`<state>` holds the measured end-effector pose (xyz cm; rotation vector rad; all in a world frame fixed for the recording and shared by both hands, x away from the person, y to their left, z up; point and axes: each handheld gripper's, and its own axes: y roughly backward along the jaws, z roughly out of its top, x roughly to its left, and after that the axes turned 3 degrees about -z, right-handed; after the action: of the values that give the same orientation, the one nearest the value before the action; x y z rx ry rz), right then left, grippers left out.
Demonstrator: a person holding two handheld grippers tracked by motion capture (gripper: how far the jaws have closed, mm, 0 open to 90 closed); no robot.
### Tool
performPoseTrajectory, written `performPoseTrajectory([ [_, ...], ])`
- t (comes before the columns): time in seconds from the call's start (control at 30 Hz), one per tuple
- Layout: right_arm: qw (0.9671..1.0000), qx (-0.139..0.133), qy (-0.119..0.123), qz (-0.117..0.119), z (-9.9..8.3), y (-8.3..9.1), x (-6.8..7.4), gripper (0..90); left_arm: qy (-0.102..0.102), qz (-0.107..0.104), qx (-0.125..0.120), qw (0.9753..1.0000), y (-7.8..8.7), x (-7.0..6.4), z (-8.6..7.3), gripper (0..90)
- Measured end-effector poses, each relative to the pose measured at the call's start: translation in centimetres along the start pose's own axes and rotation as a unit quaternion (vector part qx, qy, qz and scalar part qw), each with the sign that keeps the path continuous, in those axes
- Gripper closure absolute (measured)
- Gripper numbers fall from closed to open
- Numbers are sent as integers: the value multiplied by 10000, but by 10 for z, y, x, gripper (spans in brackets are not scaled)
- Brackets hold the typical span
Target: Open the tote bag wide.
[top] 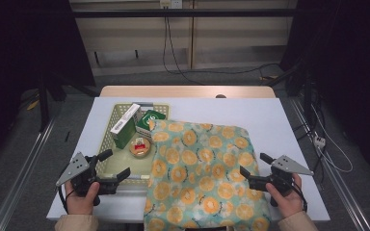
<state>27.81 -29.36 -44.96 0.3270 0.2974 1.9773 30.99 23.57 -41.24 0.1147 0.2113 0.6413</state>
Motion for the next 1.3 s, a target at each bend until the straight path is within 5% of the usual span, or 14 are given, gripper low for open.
performPoseTrajectory([
  [0.37,9999,102,10,42,4,-4,-5,61,-2,-9,26,10000,-2,-2,0,38],
  [0.67,9994,163,310,-23,31,-17,-12,62,-45,-39,45,10000,-2,-4,0,38],
  [0.87,9986,396,324,91,49,-53,-10,75,5,-69,30,10000,-1,-3,0,38],
  [0.97,9961,651,572,149,57,-79,-8,70,85,-153,16,9998,-1,-3,0,37],
  [1.17,9942,834,666,148,65,-113,-13,70,48,-224,-25,9997,-1,-5,1,37],
  [1.3,9948,883,462,222,68,-128,-15,84,98,-243,-38,9996,0,-5,1,37],
])
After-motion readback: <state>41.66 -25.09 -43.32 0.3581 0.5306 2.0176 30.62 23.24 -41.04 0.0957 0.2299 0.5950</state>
